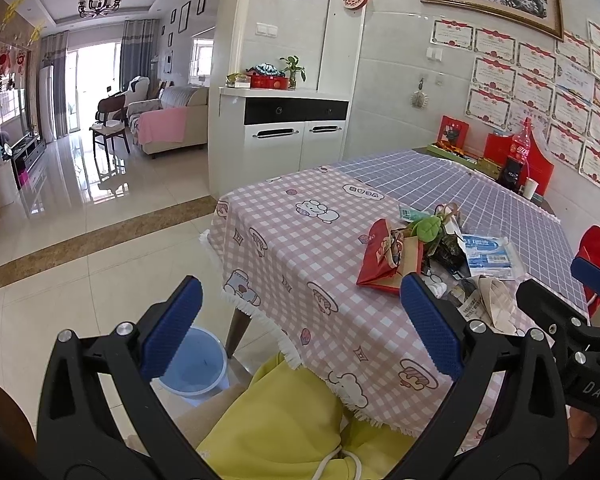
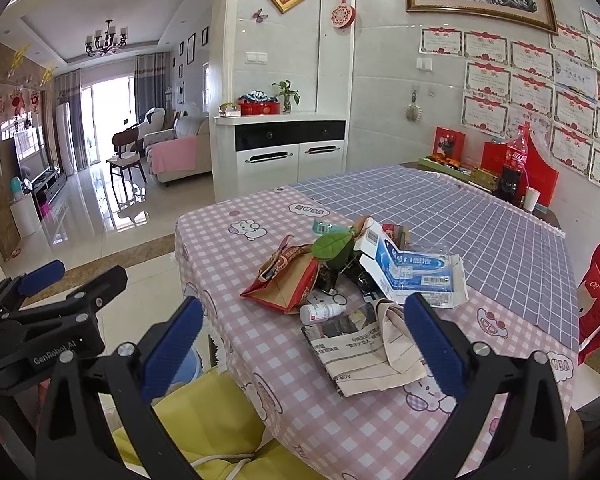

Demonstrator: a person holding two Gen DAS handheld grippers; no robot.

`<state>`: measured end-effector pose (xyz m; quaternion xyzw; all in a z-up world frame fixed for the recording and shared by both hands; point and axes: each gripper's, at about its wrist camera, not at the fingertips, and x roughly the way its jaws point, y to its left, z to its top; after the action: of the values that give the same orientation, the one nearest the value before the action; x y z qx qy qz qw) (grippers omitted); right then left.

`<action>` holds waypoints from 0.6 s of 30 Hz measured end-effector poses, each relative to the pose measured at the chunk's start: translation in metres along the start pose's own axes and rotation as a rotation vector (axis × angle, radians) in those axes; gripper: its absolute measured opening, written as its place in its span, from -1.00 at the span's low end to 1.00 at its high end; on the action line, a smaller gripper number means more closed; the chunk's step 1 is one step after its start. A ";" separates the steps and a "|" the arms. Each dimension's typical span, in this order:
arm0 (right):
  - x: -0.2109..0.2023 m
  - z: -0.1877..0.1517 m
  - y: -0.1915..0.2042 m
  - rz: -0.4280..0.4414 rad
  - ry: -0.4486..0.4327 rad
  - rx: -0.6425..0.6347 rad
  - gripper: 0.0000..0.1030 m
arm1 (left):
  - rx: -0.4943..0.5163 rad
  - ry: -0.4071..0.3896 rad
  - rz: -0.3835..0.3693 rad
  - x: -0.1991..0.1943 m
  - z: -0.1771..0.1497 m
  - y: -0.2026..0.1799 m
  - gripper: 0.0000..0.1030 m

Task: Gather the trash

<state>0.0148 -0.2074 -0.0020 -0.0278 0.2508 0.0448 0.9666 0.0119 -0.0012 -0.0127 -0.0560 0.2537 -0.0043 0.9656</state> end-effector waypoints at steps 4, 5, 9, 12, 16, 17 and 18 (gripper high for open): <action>-0.002 0.000 0.001 0.002 -0.001 0.000 0.92 | 0.003 -0.001 -0.001 -0.001 0.000 -0.002 0.88; -0.002 0.000 0.000 0.007 0.002 0.005 0.92 | 0.002 -0.001 -0.002 -0.001 0.000 -0.002 0.88; -0.001 0.001 -0.001 0.008 0.006 0.012 0.92 | 0.002 -0.011 0.003 -0.003 0.000 -0.002 0.88; 0.001 0.000 -0.001 0.031 0.015 0.020 0.92 | 0.002 -0.011 0.002 -0.003 0.000 -0.002 0.88; 0.004 -0.001 -0.002 0.033 0.024 0.029 0.92 | 0.001 -0.015 0.003 -0.004 0.000 -0.002 0.88; 0.004 -0.001 -0.002 0.032 0.024 0.030 0.92 | 0.000 -0.016 0.002 -0.004 0.000 -0.002 0.88; 0.004 -0.001 -0.002 0.033 0.026 0.031 0.92 | 0.000 -0.016 0.002 -0.004 0.000 -0.002 0.88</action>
<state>0.0185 -0.2096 -0.0047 -0.0091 0.2646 0.0565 0.9626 0.0080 -0.0027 -0.0106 -0.0558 0.2458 -0.0030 0.9677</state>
